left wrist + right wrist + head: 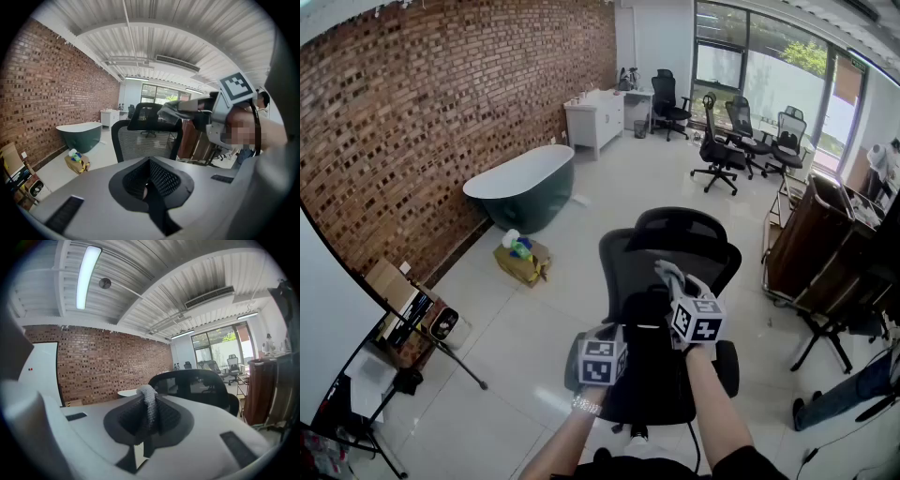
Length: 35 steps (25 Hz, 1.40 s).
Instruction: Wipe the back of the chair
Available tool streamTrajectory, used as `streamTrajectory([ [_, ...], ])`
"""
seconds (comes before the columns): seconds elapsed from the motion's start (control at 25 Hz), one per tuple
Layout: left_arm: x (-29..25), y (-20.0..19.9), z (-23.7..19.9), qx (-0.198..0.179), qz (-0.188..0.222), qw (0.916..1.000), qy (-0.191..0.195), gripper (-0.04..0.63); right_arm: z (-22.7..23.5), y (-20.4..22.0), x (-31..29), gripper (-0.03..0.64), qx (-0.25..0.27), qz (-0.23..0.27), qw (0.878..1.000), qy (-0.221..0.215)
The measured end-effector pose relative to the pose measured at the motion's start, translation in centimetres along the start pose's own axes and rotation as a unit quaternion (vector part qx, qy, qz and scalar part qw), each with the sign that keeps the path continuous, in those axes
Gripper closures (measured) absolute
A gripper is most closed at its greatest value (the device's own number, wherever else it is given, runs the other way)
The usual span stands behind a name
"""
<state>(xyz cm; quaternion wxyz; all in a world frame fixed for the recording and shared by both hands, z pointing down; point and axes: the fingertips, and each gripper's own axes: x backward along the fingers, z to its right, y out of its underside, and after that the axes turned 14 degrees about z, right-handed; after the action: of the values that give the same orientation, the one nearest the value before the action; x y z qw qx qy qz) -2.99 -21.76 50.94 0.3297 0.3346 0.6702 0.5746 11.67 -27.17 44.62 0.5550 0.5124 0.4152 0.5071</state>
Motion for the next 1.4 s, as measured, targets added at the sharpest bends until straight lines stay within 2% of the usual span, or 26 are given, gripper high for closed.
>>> streamTrajectory([
  [0.2, -2.4, -0.6, -0.8, 0.000, 0.001, 0.9999, -0.013, 0.594, 0.8, -2.6, -8.3, 0.575, 0.022, 0.019, 1.000, 0.002],
  [0.36, -3.5, -0.5, -0.6, -0.011, -0.007, 0.9998, -0.014, 0.594, 2.3, -1.4, -13.4, 0.575, 0.039, 0.004, 0.999, 0.011],
  [0.52, -4.6, -0.3, -1.1, -0.016, -0.013, 0.9997, -0.016, 0.594, 5.9, -0.3, -15.2, 0.575, 0.045, -0.012, 0.998, 0.051],
  [0.76, -6.0, 0.3, -0.8, -0.008, -0.013, 0.9999, -0.001, 0.594, 13.8, -0.5, -11.3, 0.575, 0.058, -0.012, 0.991, 0.123],
  [0.88, -7.2, 0.3, 0.0, -0.001, -0.009, 0.9999, 0.011, 0.594, 19.2, -0.5, -7.8, 0.575, 0.060, -0.017, 0.984, 0.167],
  [1.0, -8.5, -0.1, 1.0, 0.003, -0.005, 0.9998, 0.020, 0.594, 24.2, -2.2, -4.0, 0.575, 0.070, -0.011, 0.975, 0.210],
  [1.16, -9.4, -0.2, 2.2, 0.007, -0.004, 0.9996, 0.027, 0.594, 28.0, -3.3, 0.3, 0.575, 0.065, -0.003, 0.968, 0.243],
  [1.28, -9.8, -0.1, 3.1, 0.007, -0.004, 0.9996, 0.029, 0.594, 26.4, -4.2, 1.2, 0.575, 0.054, 0.015, 0.974, 0.218],
  [1.4, -9.6, -0.4, 3.3, 0.002, -0.002, 0.9996, 0.026, 0.594, 20.4, -5.1, -1.2, 0.575, 0.042, 0.038, 0.988, 0.147],
])
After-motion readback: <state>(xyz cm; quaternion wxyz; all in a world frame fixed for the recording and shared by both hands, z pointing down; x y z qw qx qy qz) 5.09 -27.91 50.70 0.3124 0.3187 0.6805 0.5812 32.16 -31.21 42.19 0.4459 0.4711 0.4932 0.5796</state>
